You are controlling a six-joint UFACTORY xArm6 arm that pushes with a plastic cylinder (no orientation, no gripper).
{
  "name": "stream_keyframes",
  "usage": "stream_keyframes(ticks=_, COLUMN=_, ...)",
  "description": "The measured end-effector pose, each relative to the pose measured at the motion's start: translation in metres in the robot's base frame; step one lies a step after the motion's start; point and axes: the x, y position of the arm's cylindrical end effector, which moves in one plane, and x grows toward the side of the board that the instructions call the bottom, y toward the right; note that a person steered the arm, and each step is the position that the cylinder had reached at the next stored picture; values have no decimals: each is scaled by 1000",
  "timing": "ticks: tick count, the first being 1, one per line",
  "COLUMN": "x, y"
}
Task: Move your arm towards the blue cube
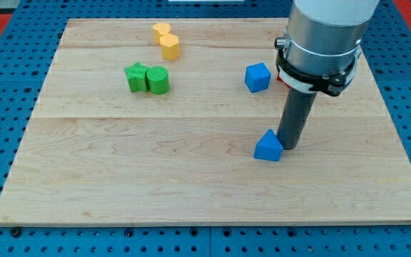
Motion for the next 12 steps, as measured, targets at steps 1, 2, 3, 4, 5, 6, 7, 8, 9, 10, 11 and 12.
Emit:
stream_keyframes(ticks=1, x=-49, y=16)
stream_keyframes(ticks=2, x=-68, y=21)
stream_keyframes(ticks=3, x=-68, y=22)
stream_keyframes(ticks=4, x=-67, y=58)
stream_keyframes(ticks=5, x=-72, y=108)
stream_keyframes(ticks=6, x=-105, y=133)
stream_keyframes(ticks=7, x=-160, y=133)
stream_keyframes(ticks=8, x=-207, y=133)
stream_keyframes(ticks=9, x=-230, y=104)
stream_keyframes(ticks=10, x=-238, y=41)
stream_keyframes(ticks=11, x=-238, y=19)
stream_keyframes(ticks=12, x=-239, y=17)
